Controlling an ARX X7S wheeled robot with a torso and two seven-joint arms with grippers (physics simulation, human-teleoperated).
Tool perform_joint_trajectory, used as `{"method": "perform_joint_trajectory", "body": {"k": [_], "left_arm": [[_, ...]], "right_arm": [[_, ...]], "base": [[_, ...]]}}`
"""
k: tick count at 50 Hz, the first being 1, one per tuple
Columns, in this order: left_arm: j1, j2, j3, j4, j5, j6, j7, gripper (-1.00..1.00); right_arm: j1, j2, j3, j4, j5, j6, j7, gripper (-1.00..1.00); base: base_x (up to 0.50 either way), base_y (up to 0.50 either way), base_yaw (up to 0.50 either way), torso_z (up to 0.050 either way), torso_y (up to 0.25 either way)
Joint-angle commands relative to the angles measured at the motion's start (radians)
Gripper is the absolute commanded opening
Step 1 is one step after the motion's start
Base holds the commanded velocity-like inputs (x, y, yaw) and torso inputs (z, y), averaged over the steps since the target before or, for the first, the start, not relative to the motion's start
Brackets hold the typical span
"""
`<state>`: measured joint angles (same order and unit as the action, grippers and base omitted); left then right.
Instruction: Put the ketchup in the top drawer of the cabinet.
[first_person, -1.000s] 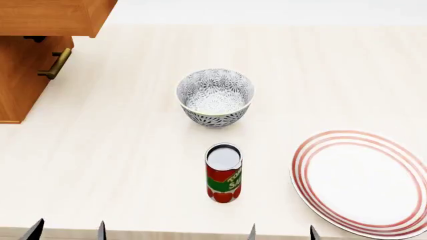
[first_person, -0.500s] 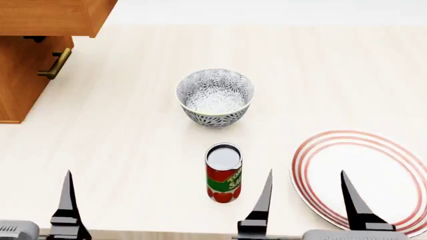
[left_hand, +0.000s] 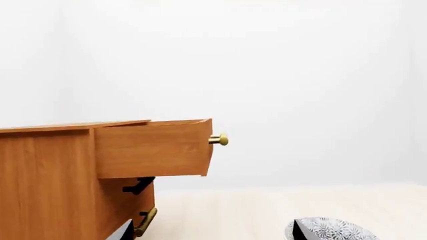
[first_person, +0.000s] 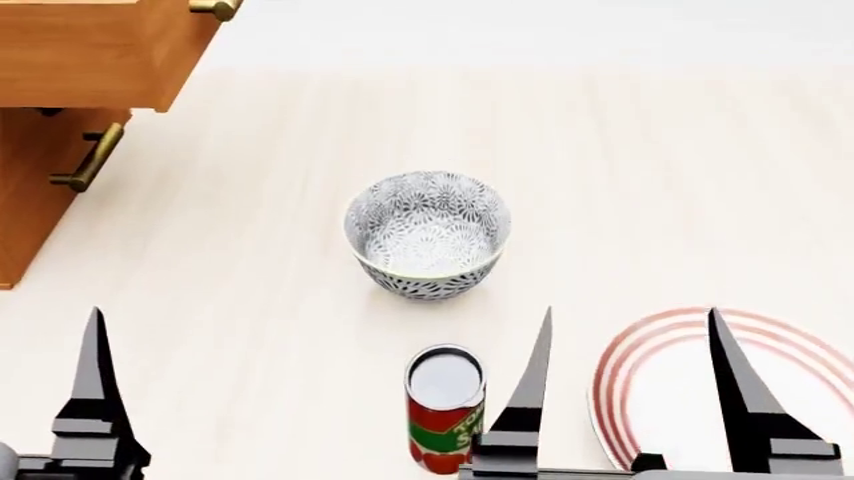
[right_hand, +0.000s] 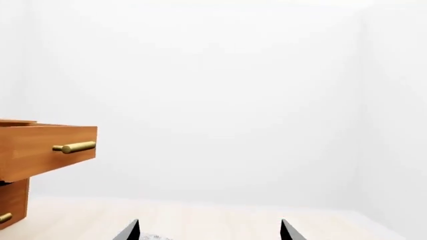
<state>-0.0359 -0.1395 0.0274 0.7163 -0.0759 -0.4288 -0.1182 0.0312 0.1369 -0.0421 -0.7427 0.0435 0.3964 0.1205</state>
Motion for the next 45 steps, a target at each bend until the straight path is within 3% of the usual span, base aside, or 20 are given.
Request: {"method": "perform_joint_trajectory", "body": {"k": [1, 20, 45], "left_arm": [[-0.002, -0.013, 0.001, 0.008, -0.015, -0.006, -0.010, 1.00], [0.003, -0.024, 0.002, -0.018, -0.040, 0.009, -0.022, 1.00], [0.002, -0.041, 0.009, -0.039, -0.059, 0.020, -0.039, 1.00]], "right_arm": [[0.005, 0.010, -0.004, -0.015, 0.015, 0.016, 0.013, 1.00], [0.008, 0.020, -0.014, 0.014, 0.026, -0.002, 0.035, 1.00], [0.010, 0.040, -0.034, 0.023, 0.037, -0.009, 0.053, 1.00]], "base": [[0.50, 0.00, 0.00, 0.000, 0.000], [0.50, 0.00, 0.00, 0.000, 0.000], [0.00, 0.46, 0.00, 0.000, 0.000]]}}
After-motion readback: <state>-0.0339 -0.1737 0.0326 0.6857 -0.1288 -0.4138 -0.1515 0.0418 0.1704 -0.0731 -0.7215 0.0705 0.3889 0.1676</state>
